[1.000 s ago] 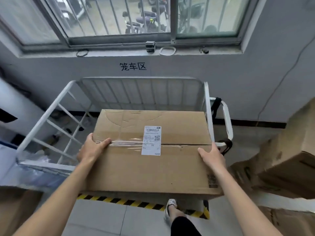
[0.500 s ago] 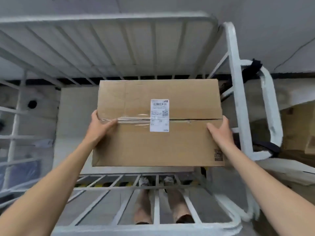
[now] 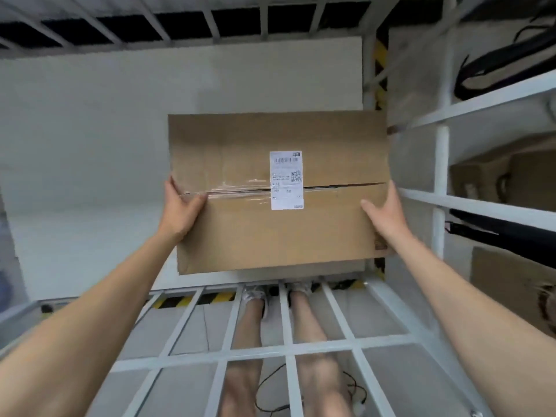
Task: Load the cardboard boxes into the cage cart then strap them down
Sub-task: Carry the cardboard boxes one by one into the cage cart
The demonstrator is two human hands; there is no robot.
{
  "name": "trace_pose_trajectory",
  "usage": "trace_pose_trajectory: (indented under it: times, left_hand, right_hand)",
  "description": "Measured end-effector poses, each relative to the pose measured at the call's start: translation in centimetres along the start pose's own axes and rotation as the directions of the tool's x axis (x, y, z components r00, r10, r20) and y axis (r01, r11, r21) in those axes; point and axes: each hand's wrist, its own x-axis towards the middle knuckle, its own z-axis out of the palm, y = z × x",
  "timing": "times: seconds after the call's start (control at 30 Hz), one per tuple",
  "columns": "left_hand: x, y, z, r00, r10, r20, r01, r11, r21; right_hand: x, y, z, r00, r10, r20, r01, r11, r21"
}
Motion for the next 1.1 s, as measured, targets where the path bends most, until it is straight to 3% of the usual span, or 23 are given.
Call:
trace_pose_trajectory:
  times: [0.07,0.13,0.2,0.27,0.33,0.43,0.87,1.03,1.1]
  left_hand:
    - [0.0,-2.7,1.7,0.995,-0.063,0.080,0.057,0.995,0.085]
    - [-1.5,-4.8,3.1,0.977,-0.163,0.137,0.113,0.944,0.311]
    - [-4.0,-6.5,4.7,0.986,-0.085,0.146,-0.014,0.821,0.571]
    - [-6.5,-7.0,6.6,0.960,-0.011,0.280,-0.191,0.705,0.683]
    - [-7.9,-6.9,8.5,0.908,-0.074,0.411,-0.267,0.655,0.707]
    - [-7.0,-4.9,10.2,0.893,-0.147,0.424,-0.253,0.616,0.746]
    - [10.6,12.7,8.0,0.952,0.109,0.286,-0.287,0.642,0.711]
    - [11.3,14.7,7.7,0.956,0.174,0.238,-0.292,0.662,0.690]
    - [9.0,14.5,7.7,0.946,0.219,0.240,-0.324,0.672,0.665]
  right_hand:
    - [-0.1,2.4,2.4,0.999,0.032,0.041,-0.025,0.989,-0.144]
    - [-1.6,5.0,4.5,0.996,0.027,0.089,0.007,0.934,-0.357]
    - [-3.6,7.2,6.1,0.988,-0.011,0.156,0.087,0.865,-0.494]
    - [-5.1,8.6,7.3,0.973,-0.027,0.230,0.159,0.802,-0.576]
    - [-5.5,9.1,8.0,0.966,-0.010,0.259,0.174,0.766,-0.619]
    - [-3.9,7.4,8.0,0.975,0.000,0.220,0.147,0.746,-0.650]
    - [11.9,-11.2,2.3,0.980,-0.189,0.065,0.176,0.665,-0.726]
    - [11.3,-12.7,0.9,0.976,-0.209,0.063,0.212,0.836,-0.506]
    - [8.6,-11.0,0.6,0.959,-0.262,0.104,0.280,0.846,-0.454]
